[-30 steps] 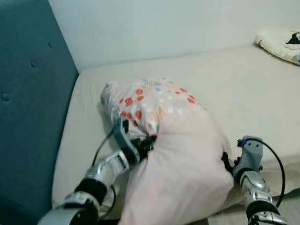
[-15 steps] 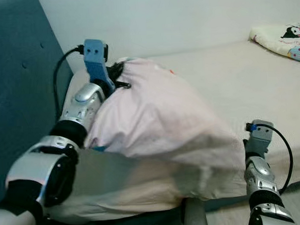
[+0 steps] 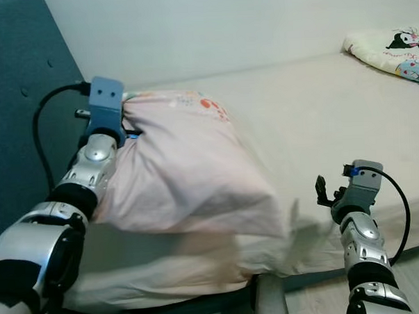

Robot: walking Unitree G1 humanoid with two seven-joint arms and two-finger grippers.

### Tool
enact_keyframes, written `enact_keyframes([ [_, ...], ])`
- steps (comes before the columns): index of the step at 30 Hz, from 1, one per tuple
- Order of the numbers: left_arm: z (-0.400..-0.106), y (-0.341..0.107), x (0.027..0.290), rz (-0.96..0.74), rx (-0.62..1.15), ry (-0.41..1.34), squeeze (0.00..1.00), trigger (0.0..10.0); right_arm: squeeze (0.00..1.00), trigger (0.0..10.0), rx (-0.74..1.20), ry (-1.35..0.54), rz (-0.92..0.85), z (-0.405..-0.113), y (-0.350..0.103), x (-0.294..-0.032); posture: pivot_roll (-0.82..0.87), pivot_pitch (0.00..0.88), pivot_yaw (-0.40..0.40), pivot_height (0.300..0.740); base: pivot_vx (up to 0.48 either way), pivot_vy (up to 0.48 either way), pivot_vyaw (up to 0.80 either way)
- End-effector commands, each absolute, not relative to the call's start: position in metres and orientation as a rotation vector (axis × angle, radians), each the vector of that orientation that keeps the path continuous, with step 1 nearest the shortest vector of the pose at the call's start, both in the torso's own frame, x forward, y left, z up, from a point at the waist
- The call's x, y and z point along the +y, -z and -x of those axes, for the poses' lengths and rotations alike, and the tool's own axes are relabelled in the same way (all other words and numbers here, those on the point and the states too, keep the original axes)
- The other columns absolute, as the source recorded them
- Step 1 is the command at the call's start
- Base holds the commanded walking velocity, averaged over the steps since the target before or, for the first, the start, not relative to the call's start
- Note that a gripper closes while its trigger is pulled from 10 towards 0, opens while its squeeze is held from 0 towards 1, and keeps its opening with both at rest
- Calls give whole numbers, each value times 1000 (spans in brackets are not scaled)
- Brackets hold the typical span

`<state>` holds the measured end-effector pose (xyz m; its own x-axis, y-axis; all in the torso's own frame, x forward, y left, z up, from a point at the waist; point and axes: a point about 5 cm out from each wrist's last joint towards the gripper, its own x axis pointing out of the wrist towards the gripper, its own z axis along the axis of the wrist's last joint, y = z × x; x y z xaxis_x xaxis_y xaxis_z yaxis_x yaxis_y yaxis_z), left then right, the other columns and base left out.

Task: Clean up the room

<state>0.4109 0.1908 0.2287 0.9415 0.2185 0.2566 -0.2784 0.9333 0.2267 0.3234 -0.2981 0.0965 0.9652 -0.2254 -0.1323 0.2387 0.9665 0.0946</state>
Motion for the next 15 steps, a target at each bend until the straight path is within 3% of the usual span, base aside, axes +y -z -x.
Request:
enact_keyframes([
  [1,-407,-283,215,-188,-450,-437,0,0,0,10000,115,213,-82,-328,-103,-296,-188,0,49,496,0,0,0],
  [4,-406,-299,215,-162,-510,-458,0,0,0,10000,114,208,-78,-329,-104,-296,-191,0,46,496,0,0,0],
  [7,-401,-345,204,-105,-687,-464,0,0,0,10000,100,198,-73,-331,-108,-294,-198,0,50,496,0,0,0],
  [15,-395,-359,215,-84,-749,-530,0,0,0,10000,98,187,-75,-330,-107,-291,-186,0,51,496,0,0,0],
])
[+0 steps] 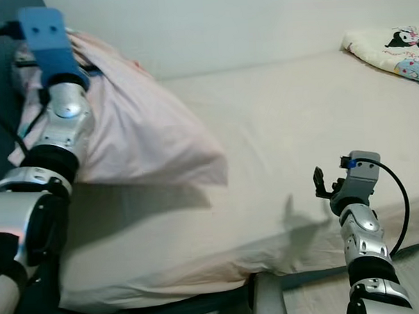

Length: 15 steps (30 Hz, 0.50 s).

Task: Clean up the room

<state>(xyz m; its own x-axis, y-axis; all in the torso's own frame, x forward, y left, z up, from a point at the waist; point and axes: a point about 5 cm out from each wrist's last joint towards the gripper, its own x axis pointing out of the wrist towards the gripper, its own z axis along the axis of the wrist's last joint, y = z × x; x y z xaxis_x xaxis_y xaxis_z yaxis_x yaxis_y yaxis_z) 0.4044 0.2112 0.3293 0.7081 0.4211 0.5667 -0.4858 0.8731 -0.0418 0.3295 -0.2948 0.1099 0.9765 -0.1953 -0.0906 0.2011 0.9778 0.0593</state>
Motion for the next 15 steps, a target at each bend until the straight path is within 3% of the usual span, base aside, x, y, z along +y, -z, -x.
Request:
enact_keyframes([
  [1,-398,-343,217,-90,-686,-522,0,0,0,10000,107,185,-77,-329,-105,-290,-184,0,49,496,0,0,0],
  [3,-408,-267,207,-150,-421,-369,0,0,0,10000,128,175,-72,-329,-100,-285,-182,0,47,496,0,0,0],
  [4,-408,-267,207,-150,-421,-369,0,0,0,10000,128,175,-72,-329,-100,-285,-182,0,47,496,0,0,0],
  [5,-405,-215,197,-163,-253,-243,0,0,0,10000,134,168,-68,-329,-98,-283,-179,0,43,496,0,0,0],
  [9,-405,-215,197,-163,-253,-243,0,0,0,10000,134,168,-68,-329,-98,-283,-179,0,43,496,0,0,0],
  [12,-392,-170,206,-276,-119,-222,0,0,0,10000,136,170,-67,-328,-99,-285,-169,0,45,496,0,0,0],
  [15,-387,-158,216,-333,-77,-264,0,0,0,10000,135,173,-69,-328,-99,-285,-169,0,48,496,0,0,0],
])
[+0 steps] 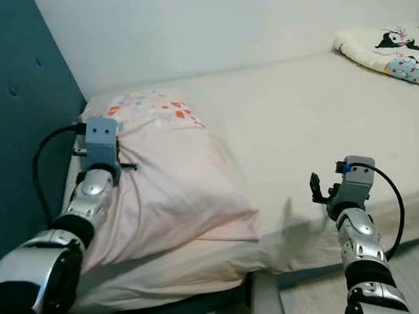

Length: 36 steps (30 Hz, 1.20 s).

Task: Clean up the room

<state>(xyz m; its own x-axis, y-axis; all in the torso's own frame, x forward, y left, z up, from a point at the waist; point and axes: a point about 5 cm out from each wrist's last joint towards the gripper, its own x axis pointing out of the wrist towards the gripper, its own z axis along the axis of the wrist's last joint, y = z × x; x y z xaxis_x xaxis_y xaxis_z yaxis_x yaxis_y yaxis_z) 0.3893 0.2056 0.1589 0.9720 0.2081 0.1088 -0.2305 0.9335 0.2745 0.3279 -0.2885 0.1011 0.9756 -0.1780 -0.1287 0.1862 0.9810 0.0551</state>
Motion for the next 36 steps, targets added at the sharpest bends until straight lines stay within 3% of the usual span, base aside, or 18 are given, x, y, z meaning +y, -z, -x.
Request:
enact_keyframes([
  [1,-387,-158,216,-333,-77,-264,0,0,0,10000,135,173,-69,-328,-99,-285,-169,0,48,496,0,0,0],
  [9,-380,-156,238,-509,-58,-330,0,0,0,10000,146,169,-76,-325,-93,-280,-171,0,53,496,0,0,0],
  [15,-387,-189,252,-805,-142,-335,0,0,0,10000,139,176,-75,-326,-97,-284,-173,0,51,496,0,0,0],
  [19,-387,-201,261,-861,-166,-380,0,0,0,10000,133,177,-76,-326,-99,-284,-170,0,50,496,0,0,0],
  [27,-377,-177,277,-836,-49,-429,0,0,0,10000,143,163,-77,-326,-96,-280,-163,0,45,496,0,0,0],
  [32,-360,-133,283,-667,127,-461,0,0,0,10000,153,153,-73,-326,-94,-278,-160,0,38,496,0,0,0],
  [33,-353,-115,281,-571,207,-464,0,0,0,10000,157,147,-72,-326,-94,-278,-161,0,37,496,0,0,0],
  [35,-353,-115,281,-571,207,-464,0,0,0,10000,157,147,-72,-326,-94,-278,-161,0,37,496,0,0,0],
  [36,-345,-95,278,-432,291,-476,0,0,0,10000,159,139,-67,-327,-95,-277,-161,0,35,496,0,0,0],
])
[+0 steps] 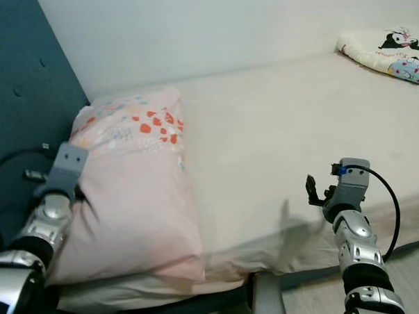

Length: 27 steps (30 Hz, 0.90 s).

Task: Clean up the room

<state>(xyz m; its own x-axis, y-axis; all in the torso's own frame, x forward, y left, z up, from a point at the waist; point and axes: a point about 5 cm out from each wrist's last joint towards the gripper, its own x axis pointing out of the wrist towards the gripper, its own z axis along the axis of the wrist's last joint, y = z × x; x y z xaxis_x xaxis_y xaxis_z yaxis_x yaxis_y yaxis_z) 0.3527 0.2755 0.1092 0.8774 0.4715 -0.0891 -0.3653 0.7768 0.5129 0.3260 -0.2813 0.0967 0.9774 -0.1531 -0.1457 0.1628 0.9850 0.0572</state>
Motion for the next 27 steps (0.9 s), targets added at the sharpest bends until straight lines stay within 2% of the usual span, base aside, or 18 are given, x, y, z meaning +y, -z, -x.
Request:
enact_keyframes([
  [1,-339,-80,273,-334,354,-478,0,0,0,10000,158,130,-67,-329,-95,-275,-160,0,34,496,0,0,0],
  [4,-333,-68,269,-261,390,-505,0,0,0,10000,151,117,-66,-332,-98,-272,-159,0,32,496,0,0,0],
  [10,-334,-71,269,-239,365,-525,0,0,0,10000,147,102,-66,-334,-100,-269,-153,0,31,496,0,0,0],
  [11,-337,-74,267,-228,346,-514,0,2353,0,10000,151,98,-66,-334,-99,-267,-150,0,30,496,0,0,0],
  [12,-337,-74,267,-228,346,-514,0,2353,0,10000,151,98,-66,-334,-99,-267,-150,0,30,496,0,0,0],
  [13,-340,-77,261,-187,316,-484,0,10000,0,10000,154,96,-68,-334,-98,-266,-150,0,31,496,0,0,0],
  [15,-343,-80,258,-161,292,-466,0,10000,0,10000,156,95,-70,-333,-97,-265,-150,0,32,496,0,0,0],
  [16,-345,-82,255,-117,268,-455,541,10000,0,10000,158,94,-71,-333,-96,-265,-150,0,32,496,0,0,0],
  [17,-345,-82,255,-117,268,-455,541,10000,0,10000,158,94,-71,-333,-96,-265,-150,0,32,496,0,0,0],
  [18,-347,-85,253,-68,247,-442,1000,10000,0,10000,160,92,-72,-333,-95,-264,-154,0,32,496,0,0,0],
  [22,-350,-91,256,-50,218,-426,1000,10000,0,10000,162,90,-71,-333,-94,-263,-160,0,33,496,0,0,0],
  [24,-357,-109,268,-120,196,-332,1000,10000,0,10000,161,96,-65,-331,-95,-267,-159,0,33,496,0,0,0],
  [27,-357,-109,268,-120,196,-332,1000,10000,0,10000,161,96,-65,-331,-95,-267,-159,0,33,496,0,0,0],
])
